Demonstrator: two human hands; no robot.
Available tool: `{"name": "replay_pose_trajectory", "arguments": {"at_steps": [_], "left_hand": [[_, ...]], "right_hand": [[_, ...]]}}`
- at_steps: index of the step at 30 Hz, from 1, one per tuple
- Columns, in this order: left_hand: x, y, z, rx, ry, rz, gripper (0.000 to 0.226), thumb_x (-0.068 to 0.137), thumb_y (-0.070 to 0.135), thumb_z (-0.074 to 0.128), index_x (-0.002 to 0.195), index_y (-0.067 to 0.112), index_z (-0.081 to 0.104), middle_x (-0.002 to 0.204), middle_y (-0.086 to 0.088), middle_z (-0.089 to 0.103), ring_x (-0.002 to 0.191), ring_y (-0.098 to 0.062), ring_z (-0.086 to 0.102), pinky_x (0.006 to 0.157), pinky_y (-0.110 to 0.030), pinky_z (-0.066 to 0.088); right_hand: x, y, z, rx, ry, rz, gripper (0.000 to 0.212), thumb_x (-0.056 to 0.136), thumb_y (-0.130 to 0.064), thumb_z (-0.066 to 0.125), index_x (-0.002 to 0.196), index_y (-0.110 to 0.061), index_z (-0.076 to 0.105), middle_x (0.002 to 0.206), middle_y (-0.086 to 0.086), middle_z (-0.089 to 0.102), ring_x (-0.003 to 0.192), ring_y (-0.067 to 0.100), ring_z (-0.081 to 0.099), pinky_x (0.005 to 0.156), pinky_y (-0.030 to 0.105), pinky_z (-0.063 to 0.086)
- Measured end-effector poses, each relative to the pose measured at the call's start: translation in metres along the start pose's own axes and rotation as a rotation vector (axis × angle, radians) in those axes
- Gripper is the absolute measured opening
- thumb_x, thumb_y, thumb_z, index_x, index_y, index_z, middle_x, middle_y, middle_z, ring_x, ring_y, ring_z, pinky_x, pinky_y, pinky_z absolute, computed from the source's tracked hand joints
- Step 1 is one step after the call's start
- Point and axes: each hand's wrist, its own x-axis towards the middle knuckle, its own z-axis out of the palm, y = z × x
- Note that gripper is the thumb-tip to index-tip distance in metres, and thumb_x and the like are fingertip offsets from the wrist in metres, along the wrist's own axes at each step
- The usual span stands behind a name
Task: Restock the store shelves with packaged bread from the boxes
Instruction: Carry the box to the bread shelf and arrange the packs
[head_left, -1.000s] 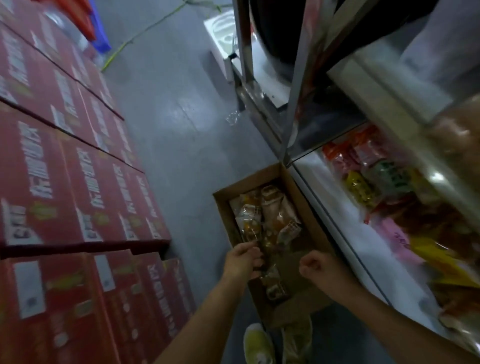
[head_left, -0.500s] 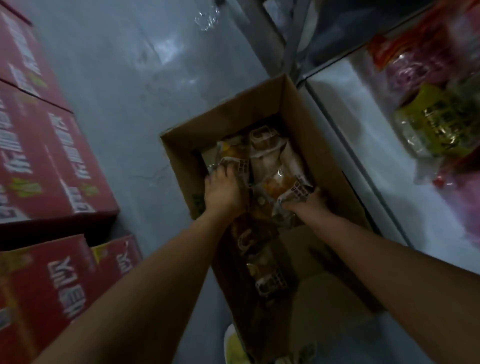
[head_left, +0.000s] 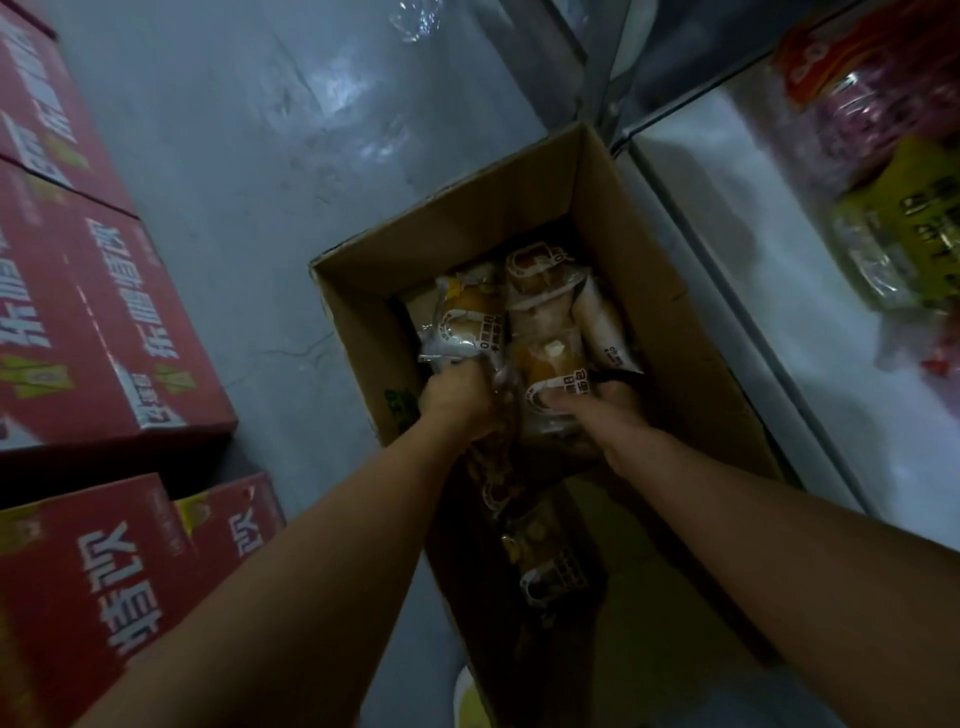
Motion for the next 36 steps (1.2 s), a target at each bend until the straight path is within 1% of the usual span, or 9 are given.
{"name": "replay_pose_trajectory", "arguments": {"at_steps": [3,7,11,14,17,21,27,31,36], "left_hand": [[-0.005,0.005,0.007,-0.227,-0.048,-0.034,0.061,0.090,0.020,0.067,0.144,0.018,0.037,0.133,-0.013,0.054,0.119,-0.032,0.056,0.095,-0.042,0.052],[-0.023,0.004,0.009,-0.401,-0.063,-0.052,0.070,0.095,0.019,0.061,0.152,0.027,0.022,0.137,-0.014,0.049,0.118,-0.035,0.056,0.095,-0.045,0.052],[-0.065,-0.004,-0.002,-0.949,-0.073,-0.148,0.055,0.090,0.006,0.060,0.135,0.033,0.044,0.132,-0.011,0.053,0.112,-0.039,0.060,0.090,-0.059,0.053],[-0.110,-0.001,-0.021,-1.256,-0.014,-0.241,0.028,0.094,0.005,0.059,0.113,0.025,0.056,0.122,-0.013,0.061,0.106,-0.038,0.065,0.085,-0.058,0.056],[-0.158,0.006,-0.048,-1.435,-0.015,-0.174,0.023,0.096,0.008,0.057,0.114,0.022,0.059,0.116,-0.013,0.067,0.104,-0.037,0.067,0.087,-0.057,0.056],[-0.213,0.016,-0.085,-1.505,-0.035,-0.024,0.035,0.089,0.006,0.065,0.120,0.021,0.059,0.112,-0.013,0.072,0.100,-0.036,0.070,0.087,-0.056,0.056],[-0.292,0.032,-0.135,-1.438,0.007,0.204,0.062,0.071,0.032,0.084,0.125,0.019,0.055,0.118,-0.011,0.069,0.103,-0.032,0.070,0.082,-0.049,0.058],[-0.354,0.028,-0.163,-1.339,0.085,0.312,0.064,0.067,0.009,0.084,0.123,0.016,0.055,0.117,-0.010,0.069,0.102,-0.028,0.071,0.080,-0.047,0.060],[-0.441,0.013,-0.195,-1.191,0.151,0.468,0.048,0.072,-0.005,0.080,0.109,0.016,0.059,0.097,-0.001,0.075,0.087,-0.017,0.073,0.068,-0.030,0.058]], "right_hand": [[0.000,-0.003,0.006,-0.021,-0.034,-0.018,0.062,0.072,-0.024,0.085,0.125,-0.009,0.058,0.118,0.008,0.064,0.104,0.027,0.063,0.092,0.040,0.053],[-0.018,-0.008,-0.004,0.005,-0.067,-0.030,0.032,0.073,-0.017,0.083,0.101,-0.014,0.067,0.103,0.006,0.069,0.090,0.022,0.067,0.079,0.033,0.054],[-0.071,-0.021,-0.033,0.083,-0.128,-0.026,0.038,0.072,-0.023,0.083,0.105,-0.018,0.067,0.101,0.005,0.072,0.093,0.023,0.069,0.081,0.037,0.055],[-0.115,-0.037,-0.054,0.138,-0.197,-0.031,0.029,0.076,-0.020,0.080,0.101,-0.018,0.066,0.102,0.005,0.073,0.098,0.023,0.068,0.088,0.040,0.053],[-0.158,-0.059,-0.065,0.185,-0.255,-0.044,0.034,0.076,-0.020,0.079,0.107,-0.016,0.065,0.105,0.005,0.073,0.099,0.023,0.067,0.079,0.035,0.054],[-0.218,-0.091,-0.074,0.182,-0.313,-0.105,0.037,0.076,-0.020,0.078,0.109,-0.016,0.063,0.106,0.005,0.072,0.100,0.022,0.067,0.072,0.031,0.051],[-0.315,-0.125,-0.087,0.154,-0.330,-0.269,0.020,0.083,-0.019,0.072,0.102,-0.022,0.066,0.094,-0.002,0.074,0.091,0.018,0.066,0.068,0.030,0.048],[-0.383,-0.132,-0.093,0.159,-0.356,-0.322,0.032,0.078,-0.024,0.075,0.108,-0.018,0.067,0.101,0.002,0.074,0.100,0.023,0.066,0.076,0.034,0.051],[-0.473,-0.135,-0.107,0.207,-0.437,-0.400,0.058,0.066,-0.041,0.084,0.117,-0.016,0.068,0.112,0.009,0.072,0.107,0.029,0.067,0.096,0.049,0.050]]}}
